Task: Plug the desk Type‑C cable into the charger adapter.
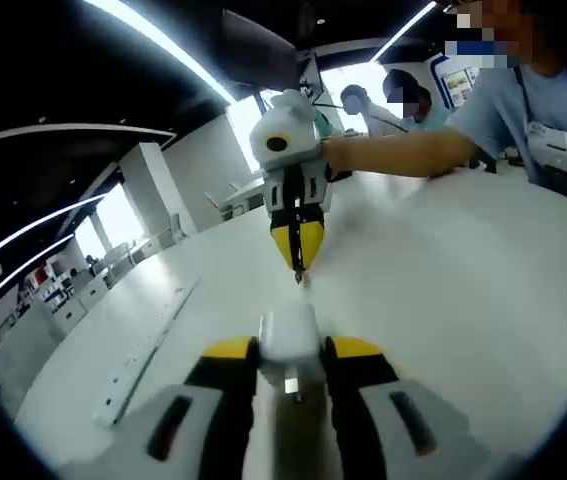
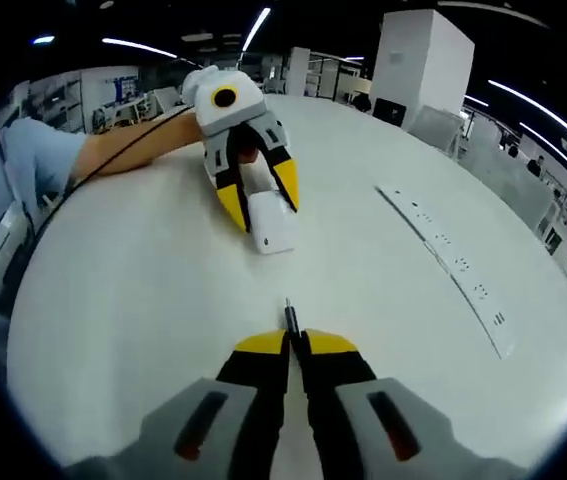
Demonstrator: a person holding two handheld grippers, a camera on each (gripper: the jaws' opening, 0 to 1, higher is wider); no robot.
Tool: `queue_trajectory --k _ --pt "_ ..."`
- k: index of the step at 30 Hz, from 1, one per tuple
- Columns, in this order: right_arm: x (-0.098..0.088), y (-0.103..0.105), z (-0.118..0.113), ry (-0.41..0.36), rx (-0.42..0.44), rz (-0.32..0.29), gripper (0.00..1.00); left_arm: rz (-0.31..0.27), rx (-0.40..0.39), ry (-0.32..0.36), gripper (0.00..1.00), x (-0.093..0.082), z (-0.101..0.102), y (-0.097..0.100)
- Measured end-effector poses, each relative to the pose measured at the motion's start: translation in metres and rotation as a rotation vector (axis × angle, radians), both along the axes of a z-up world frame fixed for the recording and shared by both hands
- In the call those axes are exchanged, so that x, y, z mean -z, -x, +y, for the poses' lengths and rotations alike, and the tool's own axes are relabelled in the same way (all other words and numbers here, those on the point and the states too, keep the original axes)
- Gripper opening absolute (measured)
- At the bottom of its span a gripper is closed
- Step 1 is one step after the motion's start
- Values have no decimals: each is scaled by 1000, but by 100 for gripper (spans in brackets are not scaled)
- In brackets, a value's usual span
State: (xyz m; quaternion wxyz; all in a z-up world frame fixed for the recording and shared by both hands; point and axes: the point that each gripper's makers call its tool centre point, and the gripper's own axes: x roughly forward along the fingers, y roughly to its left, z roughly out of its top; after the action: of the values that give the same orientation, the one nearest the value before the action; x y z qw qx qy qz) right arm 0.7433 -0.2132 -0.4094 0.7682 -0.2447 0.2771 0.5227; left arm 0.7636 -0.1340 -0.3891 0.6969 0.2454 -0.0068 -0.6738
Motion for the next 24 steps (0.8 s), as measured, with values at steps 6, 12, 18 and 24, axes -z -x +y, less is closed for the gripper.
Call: queue_trajectory --k 6,12,18,24 --pt "1 8 12 -6 8 74 8 -1 4 -4 28 1 -1 2" --pt "4 9 16 13 2 73 8 -12 18 -10 28 0 -7 8" --pt "2 15 22 3 1 80 8 -19 35 -18 28 0 -9 13" --pt "0 15 23 7 2 81 8 -20 44 -20 28 0 -13 18"
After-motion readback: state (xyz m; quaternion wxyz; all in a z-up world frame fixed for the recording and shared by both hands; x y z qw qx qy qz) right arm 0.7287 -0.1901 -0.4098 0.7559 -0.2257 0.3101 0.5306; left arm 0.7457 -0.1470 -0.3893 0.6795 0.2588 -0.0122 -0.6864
